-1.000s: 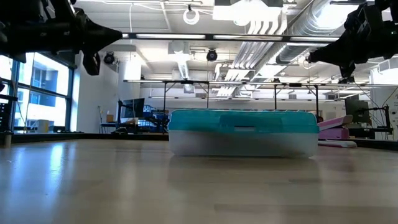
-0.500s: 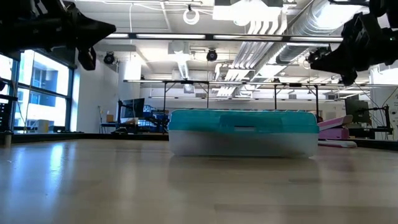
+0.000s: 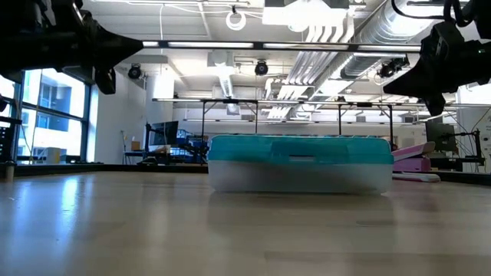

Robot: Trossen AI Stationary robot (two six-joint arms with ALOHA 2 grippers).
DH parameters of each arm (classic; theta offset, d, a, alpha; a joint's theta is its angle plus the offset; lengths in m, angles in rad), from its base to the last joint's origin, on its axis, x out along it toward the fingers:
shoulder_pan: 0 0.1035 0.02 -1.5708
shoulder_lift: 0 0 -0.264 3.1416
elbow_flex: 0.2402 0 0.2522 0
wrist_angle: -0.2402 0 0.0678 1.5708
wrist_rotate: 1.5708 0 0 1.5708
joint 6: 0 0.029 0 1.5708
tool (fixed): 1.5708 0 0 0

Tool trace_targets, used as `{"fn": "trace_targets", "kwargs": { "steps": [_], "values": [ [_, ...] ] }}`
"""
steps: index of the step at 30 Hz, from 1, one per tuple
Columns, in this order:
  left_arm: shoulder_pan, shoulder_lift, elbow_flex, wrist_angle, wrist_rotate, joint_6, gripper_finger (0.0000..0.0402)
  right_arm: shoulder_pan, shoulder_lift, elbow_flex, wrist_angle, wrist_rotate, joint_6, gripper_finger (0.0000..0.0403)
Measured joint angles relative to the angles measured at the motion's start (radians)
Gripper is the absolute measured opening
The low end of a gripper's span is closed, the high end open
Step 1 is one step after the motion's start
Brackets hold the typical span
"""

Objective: Pack school essentials
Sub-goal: Return to Home Position

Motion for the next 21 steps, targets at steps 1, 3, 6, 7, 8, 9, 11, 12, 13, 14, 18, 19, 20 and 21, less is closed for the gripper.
{"fn": "trace_targets", "kwargs": {
  "steps": [1, 3, 6, 7, 8, 9, 11, 12, 13, 14, 18, 19, 20, 21],
  "values": [
    [0.0, 0.0, 0.0, 0.001, 0.0, 0.001, 0.0, 0.0, 0.0, 0.0, 0.0, 0.0, 0.002, 0.0002],
    [0.0, 0.0, 0.0, 0.001, 0.0, -0.001, 0.0, 0.0, 0.0, 0.0, -0.001, 0.0, -0.014, 0.0002],
    [0.0, 0.0, 0.0, 0.001, 0.001, 0.016, 0.0, 0.0, 0.0, 0.0, -0.006, 0.0, -0.032, 0.0002],
    [0.0, 0.0, 0.0, -0.002, 0.001, 0.017, 0.0, 0.0, 0.0, 0.0, -0.007, 0.0, -0.032, 0.0002],
    [0.0, 0.0, 0.0, -0.01, 0.001, 0.015, 0.0, 0.0, 0.0, 0.0, -0.007, 0.0, -0.034, 0.0002],
    [0.0, 0.0, 0.0, -0.019, 0.003, 0.007, 0.0, 0.0, 0.0, 0.0, -0.007, 0.0, -0.041, 0.0002],
    [0.0, 0.0, 0.0, -0.042, 0.014, -0.002, 0.0, 0.0, 0.0, 0.0, -0.008, 0.0, -0.044, 0.0002],
    [0.0, 0.0, 0.0, -0.056, 0.015, 0.0, 0.0, 0.0, 0.0, 0.0, -0.011, 0.0, -0.044, 0.0002],
    [0.0, 0.0, 0.0, -0.073, 0.011, 0.007, 0.0, 0.0, 0.0, 0.0, -0.017, 0.0, -0.045, 0.0002],
    [0.0, 0.0, 0.0, -0.09, 0.005, 0.017, 0.0, 0.0, 0.0, 0.0, -0.026, 0.0, -0.05, 0.0002],
    [0.0, 0.001, 0.0, -0.139, 0.0, 0.024, 0.0, 0.0, 0.0, 0.0, -0.055, 0.0, -0.062, 0.0002],
    [0.0, 0.001, 0.0, -0.149, 0.0, 0.024, 0.0, 0.0, 0.0, 0.0, -0.059, 0.0, -0.062, 0.0002],
    [0.0, 0.001, 0.0, -0.154, 0.0, 0.024, 0.0, 0.0, 0.0, 0.0, -0.061, 0.0, -0.062, 0.0002],
    [0.0, 0.001, 0.0, -0.157, 0.0, 0.024, 0.0, 0.0, 0.0, 0.0, -0.061, 0.0, -0.062, 0.0002]
  ]
}}
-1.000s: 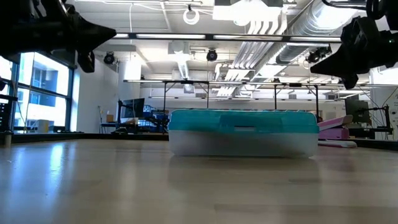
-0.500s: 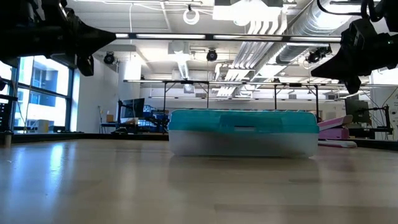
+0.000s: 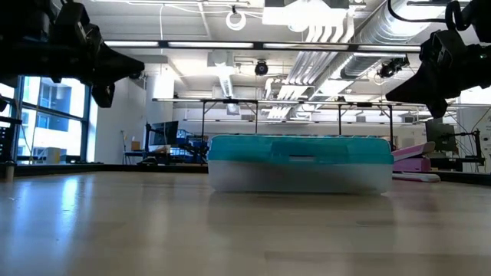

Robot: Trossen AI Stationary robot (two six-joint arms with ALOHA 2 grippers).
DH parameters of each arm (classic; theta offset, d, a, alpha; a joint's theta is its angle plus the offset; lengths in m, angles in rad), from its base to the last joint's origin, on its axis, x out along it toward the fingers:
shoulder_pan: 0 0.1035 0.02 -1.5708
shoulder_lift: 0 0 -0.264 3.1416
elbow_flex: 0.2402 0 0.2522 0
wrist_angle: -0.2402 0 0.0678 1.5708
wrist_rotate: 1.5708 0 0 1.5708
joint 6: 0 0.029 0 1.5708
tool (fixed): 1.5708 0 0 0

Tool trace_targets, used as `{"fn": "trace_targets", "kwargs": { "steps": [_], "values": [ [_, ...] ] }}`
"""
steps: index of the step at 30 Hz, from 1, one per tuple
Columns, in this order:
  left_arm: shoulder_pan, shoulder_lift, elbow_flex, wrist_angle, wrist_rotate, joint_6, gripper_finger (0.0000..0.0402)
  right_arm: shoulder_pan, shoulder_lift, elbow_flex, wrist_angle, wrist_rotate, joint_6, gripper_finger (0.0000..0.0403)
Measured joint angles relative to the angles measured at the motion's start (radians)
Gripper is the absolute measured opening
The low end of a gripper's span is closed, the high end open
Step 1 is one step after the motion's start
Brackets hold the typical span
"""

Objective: Pack school essentials
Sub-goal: Return to Home Position

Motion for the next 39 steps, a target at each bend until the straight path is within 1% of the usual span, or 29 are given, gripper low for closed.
{"fn": "trace_targets", "kwargs": {
  "steps": [7, 12, 20, 26, 39],
  "values": [
    [-0.004, -0.001, 0.0, -0.006, 0.0, 0.0, 0.0001, 0.0, 0.0, 0.0, 0.0, 0.0, 0.0, 0.0002],
    [-0.05, -0.033, 0.0, -0.015, -0.007, 0.0, 0.0001, 0.0, 0.0, 0.0, 0.001, 0.0, 0.0, 0.0002],
    [-0.167, -0.177, 0.0, -0.015, -0.007, 0.0, 0.0001, 0.0, 0.0, 0.0, -0.002, 0.0, 0.0, 0.0002],
    [-0.213, -0.281, 0.0, -0.015, -0.007, 0.0, 0.0001, 0.0, 0.0, 0.0, -0.003, -0.001, 0.0, 0.0002],
    [-0.23, -0.285, 0.0, -0.015, -0.007, 0.0, 0.0003, 0.0, 0.0, 0.0, -0.007, -0.001, 0.0, 0.0002]
  ]
}}
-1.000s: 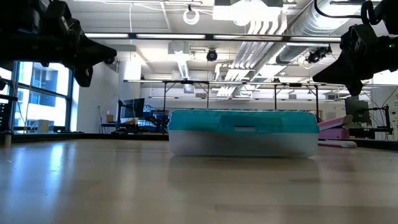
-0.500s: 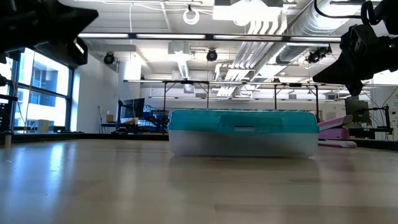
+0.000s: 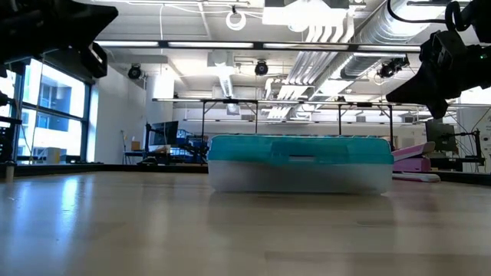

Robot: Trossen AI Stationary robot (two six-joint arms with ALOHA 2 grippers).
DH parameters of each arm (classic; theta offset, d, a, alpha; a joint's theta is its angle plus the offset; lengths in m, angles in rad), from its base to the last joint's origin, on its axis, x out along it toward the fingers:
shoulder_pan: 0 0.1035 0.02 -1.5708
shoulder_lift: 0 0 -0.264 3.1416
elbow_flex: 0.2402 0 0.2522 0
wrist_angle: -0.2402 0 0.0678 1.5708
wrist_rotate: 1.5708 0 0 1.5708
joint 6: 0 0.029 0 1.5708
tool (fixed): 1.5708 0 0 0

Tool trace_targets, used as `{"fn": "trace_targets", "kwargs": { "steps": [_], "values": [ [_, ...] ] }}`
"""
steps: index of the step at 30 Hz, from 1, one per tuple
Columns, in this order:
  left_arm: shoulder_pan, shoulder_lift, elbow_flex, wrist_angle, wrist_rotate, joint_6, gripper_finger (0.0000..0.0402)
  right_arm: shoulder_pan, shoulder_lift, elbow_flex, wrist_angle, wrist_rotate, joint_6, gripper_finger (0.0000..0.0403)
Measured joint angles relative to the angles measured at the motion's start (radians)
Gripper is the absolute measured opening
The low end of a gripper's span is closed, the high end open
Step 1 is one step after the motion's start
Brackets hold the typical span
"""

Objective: Pack school essentials
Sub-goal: Return to Home Position

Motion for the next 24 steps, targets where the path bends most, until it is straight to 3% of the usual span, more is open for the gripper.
{"fn": "trace_targets", "kwargs": {
  "steps": [24],
  "values": [
    [0.015, 0.0, 0.0, 0.0, 0.0, 0.0, 0.0003, 0.0, 0.0, 0.0, 0.0, 0.0, 0.0, 0.0002]
  ]
}}
